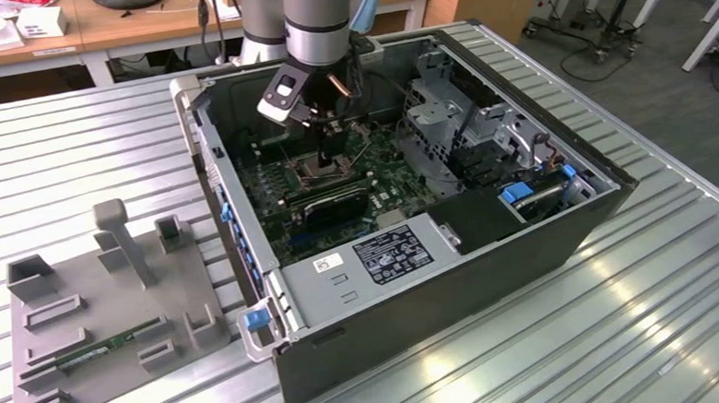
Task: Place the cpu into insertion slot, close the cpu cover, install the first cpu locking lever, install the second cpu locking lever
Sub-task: 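Place the cpu into insertion slot, then close the cpu cover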
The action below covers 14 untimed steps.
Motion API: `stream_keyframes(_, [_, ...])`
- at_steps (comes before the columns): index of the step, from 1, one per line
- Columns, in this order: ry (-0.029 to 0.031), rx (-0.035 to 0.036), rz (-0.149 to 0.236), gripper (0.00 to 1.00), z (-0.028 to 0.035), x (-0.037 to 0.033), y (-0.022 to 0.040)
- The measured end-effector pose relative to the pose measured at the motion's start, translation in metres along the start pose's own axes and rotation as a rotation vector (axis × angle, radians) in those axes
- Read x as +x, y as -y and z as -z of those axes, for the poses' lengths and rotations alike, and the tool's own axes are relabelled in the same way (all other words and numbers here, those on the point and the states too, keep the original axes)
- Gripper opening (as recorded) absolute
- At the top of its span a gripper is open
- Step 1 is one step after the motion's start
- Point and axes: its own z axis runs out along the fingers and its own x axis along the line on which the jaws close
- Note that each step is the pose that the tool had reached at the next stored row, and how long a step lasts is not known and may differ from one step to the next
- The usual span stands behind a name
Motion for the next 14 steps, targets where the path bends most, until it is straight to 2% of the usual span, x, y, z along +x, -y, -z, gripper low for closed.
stream_keyframes(4, [-0.0001,0.0,0.0,0.61,0.003,0.0001,-0.0001])
stream_keyframes(14, [-0.0001,0.0,0.0,0.61,0.004,0.0001,-0.0001])
